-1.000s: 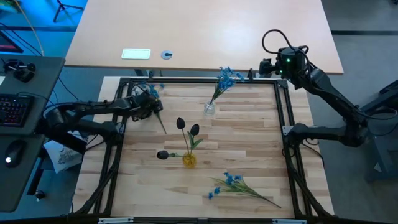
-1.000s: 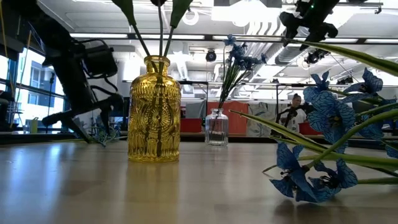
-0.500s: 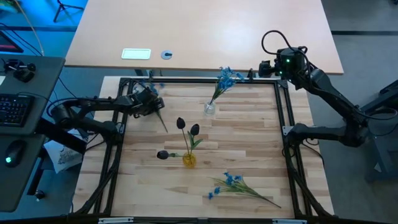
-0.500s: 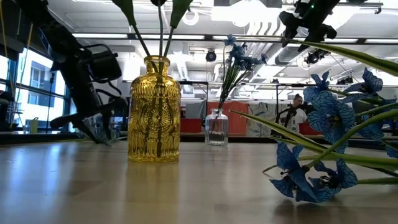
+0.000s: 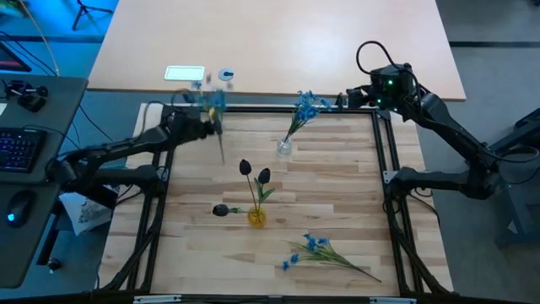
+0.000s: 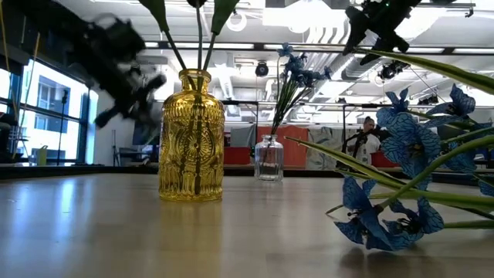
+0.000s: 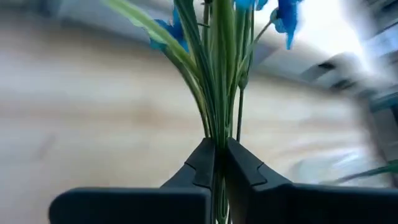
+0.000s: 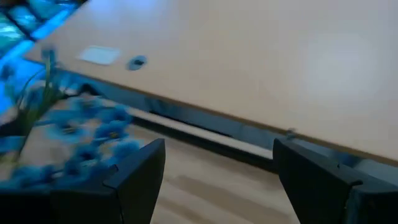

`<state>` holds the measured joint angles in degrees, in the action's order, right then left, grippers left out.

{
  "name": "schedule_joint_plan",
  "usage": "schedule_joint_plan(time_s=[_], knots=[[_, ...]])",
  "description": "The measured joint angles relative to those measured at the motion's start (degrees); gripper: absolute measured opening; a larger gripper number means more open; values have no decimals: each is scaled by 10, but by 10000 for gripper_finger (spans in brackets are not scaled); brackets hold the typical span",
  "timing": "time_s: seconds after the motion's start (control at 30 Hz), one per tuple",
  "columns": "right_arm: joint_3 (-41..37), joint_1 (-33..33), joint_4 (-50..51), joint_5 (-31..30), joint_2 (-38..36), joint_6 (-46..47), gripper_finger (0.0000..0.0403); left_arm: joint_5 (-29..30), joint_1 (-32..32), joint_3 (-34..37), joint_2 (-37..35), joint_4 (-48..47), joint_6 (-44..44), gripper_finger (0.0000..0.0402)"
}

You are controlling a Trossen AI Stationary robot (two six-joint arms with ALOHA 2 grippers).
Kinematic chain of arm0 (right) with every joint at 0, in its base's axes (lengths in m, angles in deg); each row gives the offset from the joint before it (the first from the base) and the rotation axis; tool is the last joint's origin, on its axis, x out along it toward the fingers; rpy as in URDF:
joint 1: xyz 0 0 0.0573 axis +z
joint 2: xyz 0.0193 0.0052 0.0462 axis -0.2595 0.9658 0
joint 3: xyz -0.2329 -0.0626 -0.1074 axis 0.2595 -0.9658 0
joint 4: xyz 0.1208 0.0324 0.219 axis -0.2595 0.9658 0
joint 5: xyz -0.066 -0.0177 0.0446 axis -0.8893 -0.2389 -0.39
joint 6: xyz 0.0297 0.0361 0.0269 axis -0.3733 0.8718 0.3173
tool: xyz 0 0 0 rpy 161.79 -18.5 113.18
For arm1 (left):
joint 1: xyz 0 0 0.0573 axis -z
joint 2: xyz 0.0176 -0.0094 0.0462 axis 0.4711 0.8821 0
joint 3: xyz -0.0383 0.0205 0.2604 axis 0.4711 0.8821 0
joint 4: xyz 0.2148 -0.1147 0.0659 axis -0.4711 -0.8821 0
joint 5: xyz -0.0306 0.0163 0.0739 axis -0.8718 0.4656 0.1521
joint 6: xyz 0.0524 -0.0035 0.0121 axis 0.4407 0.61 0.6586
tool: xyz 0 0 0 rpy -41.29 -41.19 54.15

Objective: Sort flowers into vase by color
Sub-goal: Put the top blue flowers into the transparent vase

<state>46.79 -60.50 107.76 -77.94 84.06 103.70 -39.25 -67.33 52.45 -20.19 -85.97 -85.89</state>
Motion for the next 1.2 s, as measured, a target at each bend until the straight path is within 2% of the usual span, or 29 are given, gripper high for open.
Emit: schedule_joint_plan(time_s=[0.13,0.27,0.43,0.6,0.7,0.8,0.97,1.2], knots=[[0,17,-29,28,0,25,293,23,8,-10,-49,155,80,1],[0,46,-78,38,0,27,293,19,9,-10,-25,339,143,1],[0,80,-155,71,0,27,293,-39,25,-21,80,500,209,1],[0,104,-200,80,0,27,293,-130,57,-74,219,640,281,0],[0,115,-202,79,0,33,293,-159,77,-113,288,727,312,0],[0,126,-202,79,0,42,293,-176,88,-151,345,766,310,0],[0,145,-202,79,0,42,293,-181,103,-205,412,767,301,0],[0,163,-202,75,0,42,293,-195,115,-221,455,767,292,0]])
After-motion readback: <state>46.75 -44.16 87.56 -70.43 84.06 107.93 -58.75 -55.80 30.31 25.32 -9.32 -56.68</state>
